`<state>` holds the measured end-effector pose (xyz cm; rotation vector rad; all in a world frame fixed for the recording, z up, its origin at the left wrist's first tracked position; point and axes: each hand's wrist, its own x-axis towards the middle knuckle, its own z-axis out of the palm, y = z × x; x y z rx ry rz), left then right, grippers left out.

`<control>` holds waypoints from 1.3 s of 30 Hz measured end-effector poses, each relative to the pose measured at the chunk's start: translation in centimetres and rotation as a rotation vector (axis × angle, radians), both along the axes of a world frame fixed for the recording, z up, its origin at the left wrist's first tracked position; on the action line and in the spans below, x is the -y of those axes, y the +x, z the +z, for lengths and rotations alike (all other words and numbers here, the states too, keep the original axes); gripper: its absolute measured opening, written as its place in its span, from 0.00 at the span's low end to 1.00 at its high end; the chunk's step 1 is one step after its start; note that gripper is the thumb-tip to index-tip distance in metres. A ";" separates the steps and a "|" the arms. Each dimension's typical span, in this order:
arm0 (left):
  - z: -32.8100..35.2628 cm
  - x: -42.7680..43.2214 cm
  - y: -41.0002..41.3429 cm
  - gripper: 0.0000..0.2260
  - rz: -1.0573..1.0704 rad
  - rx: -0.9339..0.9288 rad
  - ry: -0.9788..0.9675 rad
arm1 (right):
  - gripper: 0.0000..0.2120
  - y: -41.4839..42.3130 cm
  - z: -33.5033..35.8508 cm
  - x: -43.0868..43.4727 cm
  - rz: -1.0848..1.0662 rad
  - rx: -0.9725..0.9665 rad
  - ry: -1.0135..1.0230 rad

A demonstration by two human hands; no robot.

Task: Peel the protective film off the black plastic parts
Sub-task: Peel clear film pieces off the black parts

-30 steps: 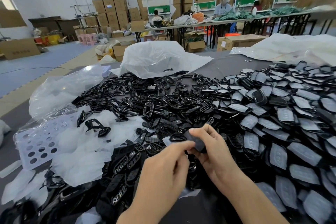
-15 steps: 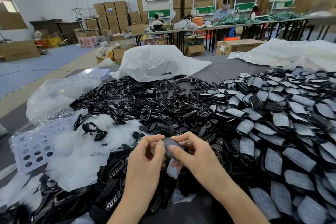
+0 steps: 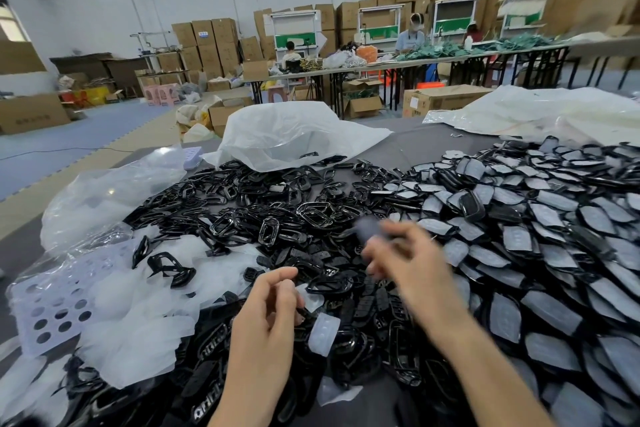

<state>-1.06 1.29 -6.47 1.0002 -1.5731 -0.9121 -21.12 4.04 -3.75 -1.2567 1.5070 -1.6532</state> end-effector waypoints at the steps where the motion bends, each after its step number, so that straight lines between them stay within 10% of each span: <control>1: 0.1 0.0 0.0 0.13 -0.003 0.017 -0.013 | 0.16 -1.9 1.2 0.5 -0.142 0.098 -0.071; 6: 0.3 -0.4 0.0 0.14 0.029 0.081 -0.048 | 0.41 -5.7 2.9 1.6 -0.427 0.255 -0.050; 9: 0.0 -0.4 0.5 0.10 -0.061 0.328 -0.162 | 0.33 -2.4 0.4 1.2 -0.332 0.011 0.006; 13: -1.5 0.2 0.8 0.33 -0.032 0.950 -0.376 | 0.22 3.0 -1.9 1.4 -0.226 -0.504 -0.021; 18: -1.4 2.3 2.5 0.31 0.207 1.100 -0.270 | 0.20 5.8 -5.0 2.3 -0.057 -1.037 0.217; 27: -0.6 2.5 3.2 0.03 0.228 0.884 -0.178 | 0.10 5.0 -4.8 1.7 -0.063 -0.710 0.102; 39: -0.2 2.1 2.6 0.09 0.200 0.552 -0.169 | 0.07 4.3 -3.1 0.6 -0.002 -0.035 0.080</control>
